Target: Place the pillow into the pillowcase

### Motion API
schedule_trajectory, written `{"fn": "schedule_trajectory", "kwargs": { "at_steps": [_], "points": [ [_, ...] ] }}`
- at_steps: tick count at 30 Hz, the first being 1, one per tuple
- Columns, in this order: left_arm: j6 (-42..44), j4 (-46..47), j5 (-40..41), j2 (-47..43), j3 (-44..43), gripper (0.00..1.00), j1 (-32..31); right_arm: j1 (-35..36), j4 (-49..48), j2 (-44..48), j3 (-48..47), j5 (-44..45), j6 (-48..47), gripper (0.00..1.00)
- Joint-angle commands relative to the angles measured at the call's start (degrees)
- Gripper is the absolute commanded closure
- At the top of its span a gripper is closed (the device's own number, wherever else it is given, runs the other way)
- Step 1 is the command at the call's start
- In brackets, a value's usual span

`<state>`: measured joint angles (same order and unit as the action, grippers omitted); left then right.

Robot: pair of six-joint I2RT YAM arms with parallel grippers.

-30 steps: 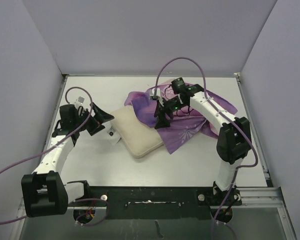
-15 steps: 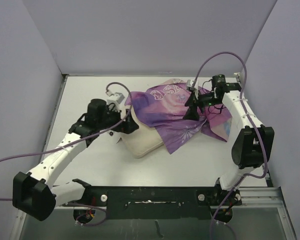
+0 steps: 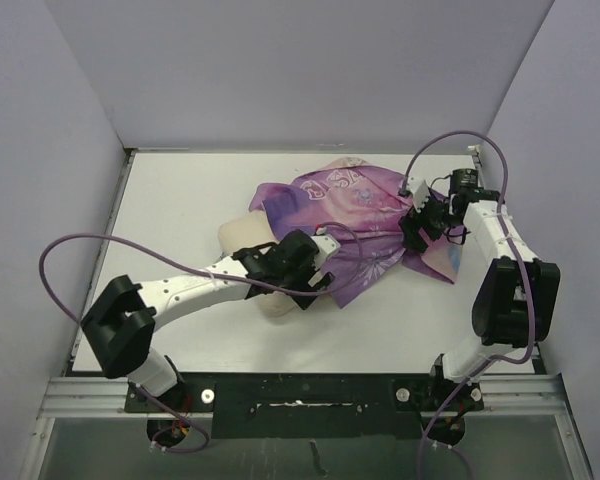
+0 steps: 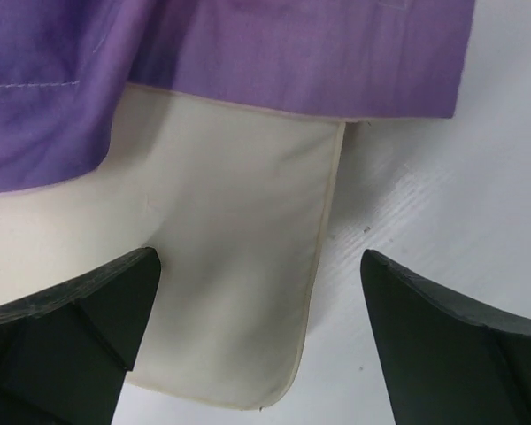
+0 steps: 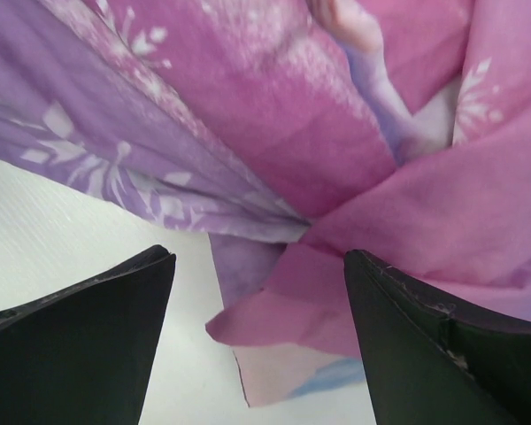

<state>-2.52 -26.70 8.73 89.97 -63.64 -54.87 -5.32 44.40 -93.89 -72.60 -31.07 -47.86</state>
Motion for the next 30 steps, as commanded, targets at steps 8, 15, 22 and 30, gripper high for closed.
{"fn": "schedule_trajectory", "kwargs": {
  "at_steps": [8, 15, 22, 30],
  "points": [
    [-3.8, -11.2, 18.9, 15.7, -11.0, 0.19, -4.9, -3.8, -12.2, 1.5, 4.9, 13.8, 4.7, 0.21],
    [-6.1, -13.2, 16.8, 16.9, -12.5, 0.99, -3.9, -4.0, -12.6, -3.1, 2.3, 12.6, 6.2, 0.37],
    [-5.6, -6.7, 7.2, 3.4, -8.7, 1.00, 1.7, -4.5, -8.0, -3.9, -4.7, 8.5, 6.8, 0.99],
    [-8.5, -0.1, -13.4, -12.6, -4.3, 1.00, 16.6, -9.2, -9.7, -4.4, -24.4, 5.8, 11.3, 1.00]
  ]
}}
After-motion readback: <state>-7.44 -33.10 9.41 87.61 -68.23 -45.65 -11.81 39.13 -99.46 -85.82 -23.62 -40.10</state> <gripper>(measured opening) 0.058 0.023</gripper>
